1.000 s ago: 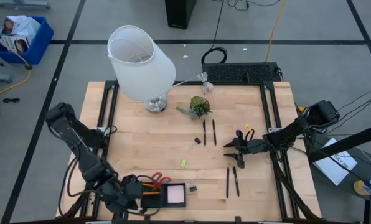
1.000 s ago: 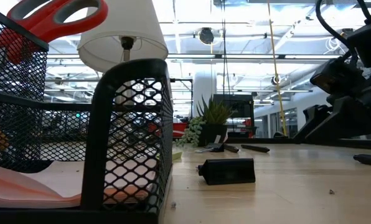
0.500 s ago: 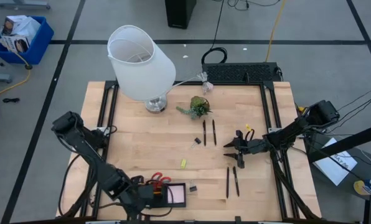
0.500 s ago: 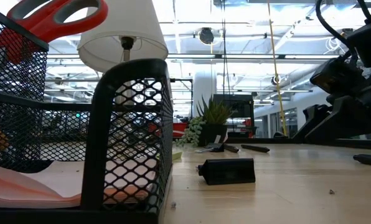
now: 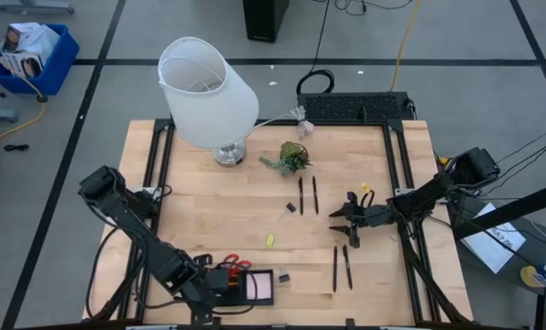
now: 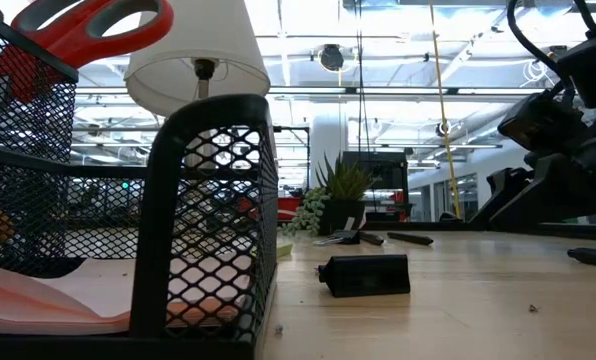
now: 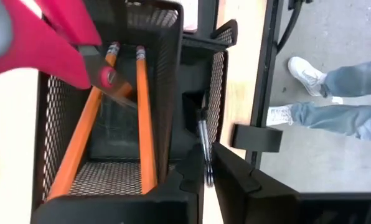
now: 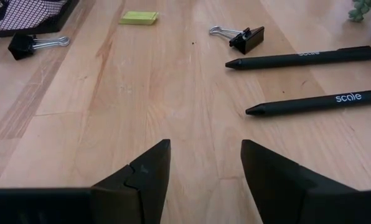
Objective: Pick and place office supplies into organizer
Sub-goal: Put the middle black binder clip into the mesh desk organizer, then put the yellow eraser into the mesh desk organizer
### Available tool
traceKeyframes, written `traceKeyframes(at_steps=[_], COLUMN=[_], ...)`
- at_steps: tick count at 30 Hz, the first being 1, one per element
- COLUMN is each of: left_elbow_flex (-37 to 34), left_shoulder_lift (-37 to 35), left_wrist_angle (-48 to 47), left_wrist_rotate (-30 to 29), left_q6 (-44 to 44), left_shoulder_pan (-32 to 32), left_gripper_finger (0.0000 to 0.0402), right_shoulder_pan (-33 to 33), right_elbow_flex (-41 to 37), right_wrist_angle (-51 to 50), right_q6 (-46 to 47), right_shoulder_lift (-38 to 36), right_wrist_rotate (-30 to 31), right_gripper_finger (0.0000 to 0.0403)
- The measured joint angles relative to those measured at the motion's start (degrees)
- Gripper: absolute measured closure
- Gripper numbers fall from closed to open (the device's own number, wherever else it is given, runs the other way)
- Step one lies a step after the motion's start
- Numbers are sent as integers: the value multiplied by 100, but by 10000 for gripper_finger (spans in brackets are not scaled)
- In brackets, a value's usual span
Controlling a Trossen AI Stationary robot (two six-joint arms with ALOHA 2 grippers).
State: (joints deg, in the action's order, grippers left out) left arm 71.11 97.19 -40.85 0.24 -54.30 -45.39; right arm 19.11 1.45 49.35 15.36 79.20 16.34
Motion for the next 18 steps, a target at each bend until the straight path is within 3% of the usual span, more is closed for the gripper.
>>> traceKeyframes(at_steps=[10,18], left_elbow_flex=[0,0], left_shoulder_lift=[-25,-494], left_wrist_angle=[176,193], left_wrist_rotate=[-28,-16], left_q6=[-225,-643], left_shoulder_pan=[129,480], left_gripper_finger=[318,333], right_shoulder_pan=[0,1], right_elbow_flex=[0,0], right_wrist_angle=[14,14], right_q6=[-1,1], right_shoulder_lift=[0,0], right_wrist_rotate=[1,2], right_gripper_finger=[211,211])
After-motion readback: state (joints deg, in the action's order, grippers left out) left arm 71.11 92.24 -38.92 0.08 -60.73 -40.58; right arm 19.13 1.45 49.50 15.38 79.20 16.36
